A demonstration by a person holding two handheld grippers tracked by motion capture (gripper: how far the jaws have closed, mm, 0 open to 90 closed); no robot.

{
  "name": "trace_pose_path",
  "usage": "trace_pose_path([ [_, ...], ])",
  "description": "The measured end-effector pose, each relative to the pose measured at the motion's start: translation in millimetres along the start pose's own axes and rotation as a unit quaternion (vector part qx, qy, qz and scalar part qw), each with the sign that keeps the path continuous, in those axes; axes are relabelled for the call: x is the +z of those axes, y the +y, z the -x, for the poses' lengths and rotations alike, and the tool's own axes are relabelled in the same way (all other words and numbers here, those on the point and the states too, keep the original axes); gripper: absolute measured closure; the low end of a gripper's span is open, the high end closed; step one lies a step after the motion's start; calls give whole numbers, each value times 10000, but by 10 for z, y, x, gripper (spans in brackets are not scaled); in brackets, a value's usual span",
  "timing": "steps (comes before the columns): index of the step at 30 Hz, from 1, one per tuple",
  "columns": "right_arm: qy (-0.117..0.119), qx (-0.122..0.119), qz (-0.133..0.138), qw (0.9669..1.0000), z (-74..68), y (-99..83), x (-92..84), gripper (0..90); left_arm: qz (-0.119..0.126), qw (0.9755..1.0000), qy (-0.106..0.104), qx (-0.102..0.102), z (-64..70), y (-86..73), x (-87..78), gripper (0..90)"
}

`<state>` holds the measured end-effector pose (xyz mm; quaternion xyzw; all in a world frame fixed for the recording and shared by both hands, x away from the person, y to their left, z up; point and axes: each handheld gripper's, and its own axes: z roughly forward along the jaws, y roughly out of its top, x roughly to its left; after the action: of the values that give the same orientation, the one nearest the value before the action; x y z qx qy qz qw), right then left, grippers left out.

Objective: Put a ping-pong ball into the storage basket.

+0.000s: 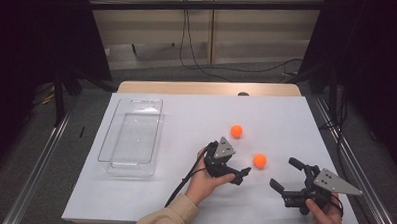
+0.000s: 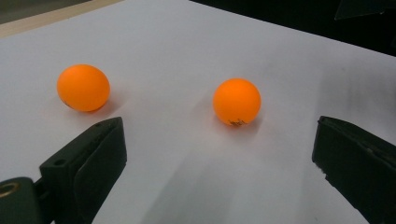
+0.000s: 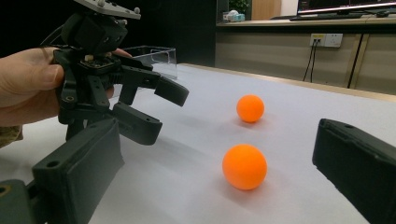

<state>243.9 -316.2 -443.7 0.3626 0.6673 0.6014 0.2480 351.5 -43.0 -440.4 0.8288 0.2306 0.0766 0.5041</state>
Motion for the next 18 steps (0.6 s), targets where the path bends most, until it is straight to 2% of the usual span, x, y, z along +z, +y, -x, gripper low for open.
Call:
trace_pose_path([
  [18,7,5,-2,10000,6,0,-3,11,-192,9997,-118,-24,13,24,94,30],
])
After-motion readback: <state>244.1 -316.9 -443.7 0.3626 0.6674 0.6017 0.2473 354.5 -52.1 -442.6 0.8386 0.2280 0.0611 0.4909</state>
